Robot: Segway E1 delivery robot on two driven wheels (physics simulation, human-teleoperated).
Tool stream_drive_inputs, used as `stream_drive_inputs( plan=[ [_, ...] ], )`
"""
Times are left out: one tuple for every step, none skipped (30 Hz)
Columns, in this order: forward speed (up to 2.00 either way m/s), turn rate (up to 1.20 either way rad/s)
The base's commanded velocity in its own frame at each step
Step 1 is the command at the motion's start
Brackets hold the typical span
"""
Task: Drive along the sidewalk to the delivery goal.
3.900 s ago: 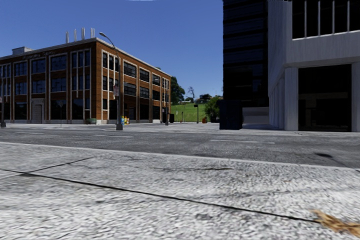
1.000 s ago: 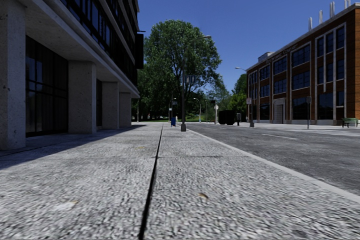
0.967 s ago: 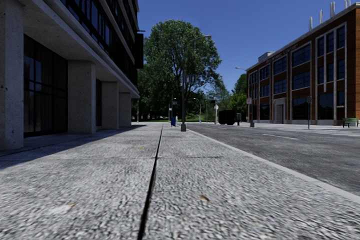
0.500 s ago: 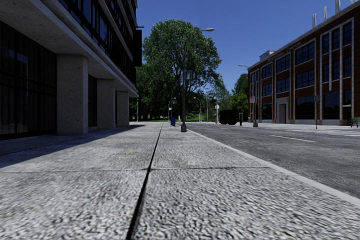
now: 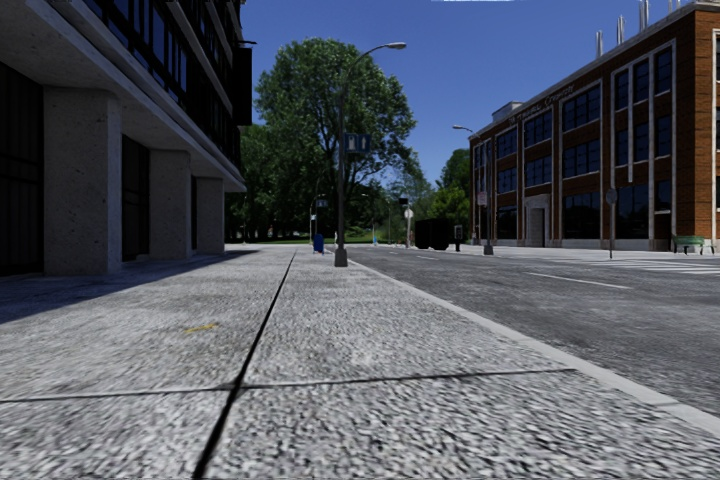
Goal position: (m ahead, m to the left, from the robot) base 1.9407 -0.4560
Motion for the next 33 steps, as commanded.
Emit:
stream_drive_inputs(
  plan=[
    [1.89, -0.39],
    [1.89, -0.4],
    [1.88, -0.4],
    [1.88, -0.4],
    [1.88, -0.41],
    [1.88, -0.41],
    [1.88, -0.42],
    [1.88, -0.42],
    [1.88, -0.42],
    [1.88, -0.42],
    [1.88, -0.42],
    [1.88, -0.42],
    [1.88, -0.42],
    [1.88, -0.42],
    [1.88, -0.42],
    [1.88, -0.36],
    [1.88, 0.0],
    [1.88, 0.0],
    [1.88, 0.0],
    [1.88, 0.0],
    [1.88, 0.0],
    [1.88, 0.0],
    [1.88, 0.0],
    [1.88, 0.0],
    [1.88, 0.0],
    [1.88, 0.0],
    [1.88, 0.0],
    [1.81, 0.0],
    [1.57, 0.0],
    [1.28, 0.0],
    [1.28, 0.0],
    [0.84, 0.0],
    [0.62, 0.0]
  ],
)
